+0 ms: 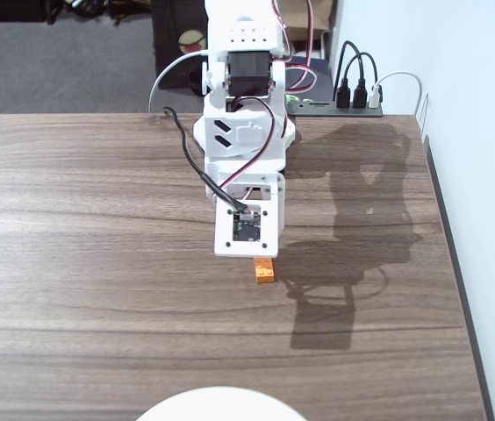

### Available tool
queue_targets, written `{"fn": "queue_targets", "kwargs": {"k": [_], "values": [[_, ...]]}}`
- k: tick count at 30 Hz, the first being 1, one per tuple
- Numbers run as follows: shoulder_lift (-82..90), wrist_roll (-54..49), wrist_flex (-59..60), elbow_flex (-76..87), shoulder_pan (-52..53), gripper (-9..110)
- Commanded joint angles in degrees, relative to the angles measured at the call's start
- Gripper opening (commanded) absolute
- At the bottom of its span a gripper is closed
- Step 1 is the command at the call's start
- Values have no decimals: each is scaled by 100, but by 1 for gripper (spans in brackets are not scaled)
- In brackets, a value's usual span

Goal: Grasp a lego block and put it on the plate.

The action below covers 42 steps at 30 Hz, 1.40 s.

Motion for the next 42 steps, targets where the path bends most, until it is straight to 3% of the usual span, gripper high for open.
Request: {"fn": "queue_targets", "kwargs": {"k": [1,3,6,42], "values": [[-18,-141,114,-167,-44,21],[-79,-229,141,-97,-35,27],[-185,-185,-53,-26,-9,27],[-1178,-343,-1222,299,88,20]]}}
